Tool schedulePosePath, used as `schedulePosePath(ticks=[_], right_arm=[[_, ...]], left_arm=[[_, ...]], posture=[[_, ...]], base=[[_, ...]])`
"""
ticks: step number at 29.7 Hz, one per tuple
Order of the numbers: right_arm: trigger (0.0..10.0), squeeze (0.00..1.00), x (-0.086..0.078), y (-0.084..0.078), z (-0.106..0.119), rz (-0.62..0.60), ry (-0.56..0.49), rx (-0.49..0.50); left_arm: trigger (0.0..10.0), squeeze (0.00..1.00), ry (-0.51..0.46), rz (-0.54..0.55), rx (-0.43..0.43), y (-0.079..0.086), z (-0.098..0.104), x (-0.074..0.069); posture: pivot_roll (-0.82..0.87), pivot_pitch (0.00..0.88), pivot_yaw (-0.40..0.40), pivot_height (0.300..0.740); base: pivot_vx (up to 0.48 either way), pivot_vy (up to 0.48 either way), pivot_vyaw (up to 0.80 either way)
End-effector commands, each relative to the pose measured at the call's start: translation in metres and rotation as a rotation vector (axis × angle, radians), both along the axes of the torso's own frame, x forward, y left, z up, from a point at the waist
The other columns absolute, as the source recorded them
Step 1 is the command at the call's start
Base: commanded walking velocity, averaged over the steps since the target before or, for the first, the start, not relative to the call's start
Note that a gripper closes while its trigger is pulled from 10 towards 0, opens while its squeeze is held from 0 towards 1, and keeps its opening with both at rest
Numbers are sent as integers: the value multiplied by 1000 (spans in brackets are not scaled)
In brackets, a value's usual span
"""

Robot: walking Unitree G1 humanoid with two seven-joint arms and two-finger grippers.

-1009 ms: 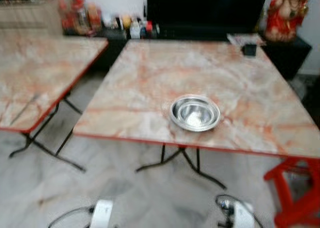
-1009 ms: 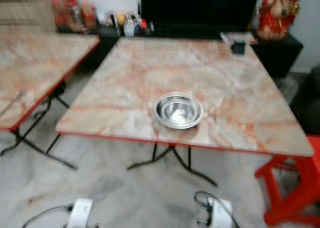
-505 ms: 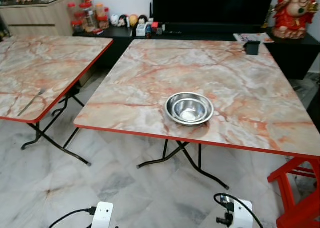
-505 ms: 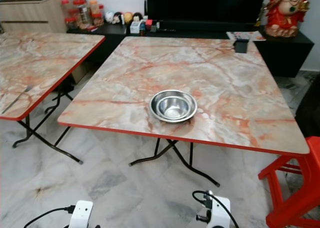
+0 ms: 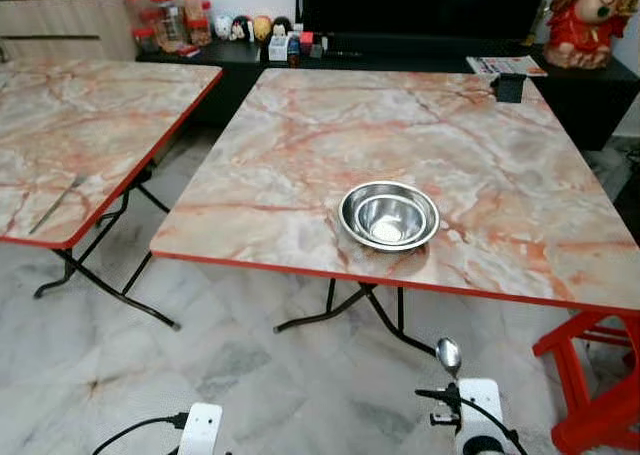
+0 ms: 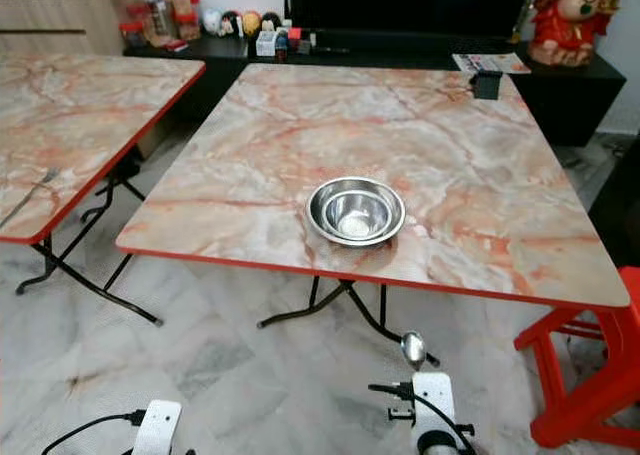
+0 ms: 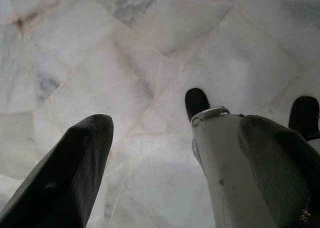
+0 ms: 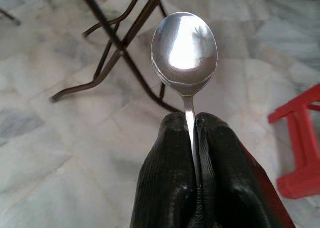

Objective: Setting the table

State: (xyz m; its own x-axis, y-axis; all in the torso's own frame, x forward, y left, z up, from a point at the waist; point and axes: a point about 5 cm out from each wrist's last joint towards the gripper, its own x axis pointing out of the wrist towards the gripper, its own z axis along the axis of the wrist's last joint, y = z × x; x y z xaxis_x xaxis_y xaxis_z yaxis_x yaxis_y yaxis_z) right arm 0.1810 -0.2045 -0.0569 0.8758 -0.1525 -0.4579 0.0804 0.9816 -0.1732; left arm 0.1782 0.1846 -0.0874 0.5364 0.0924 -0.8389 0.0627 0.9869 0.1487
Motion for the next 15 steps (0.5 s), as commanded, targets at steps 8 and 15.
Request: schedulePosePath(ticks=[8,15], right_arm=[[10000,0,-15,-9,15,-31,-155,-101],[10000,0,-15,-12,28,-26,-241,-164]], left_arm=[[10000,0,18,-56,23,4,-1,-4],[10000,0,18,-77,20,1,-1,-2]], posture=[[-127,0,31,740],[-140,0,30,740]], base=[[0,0,0],[0,0,0]])
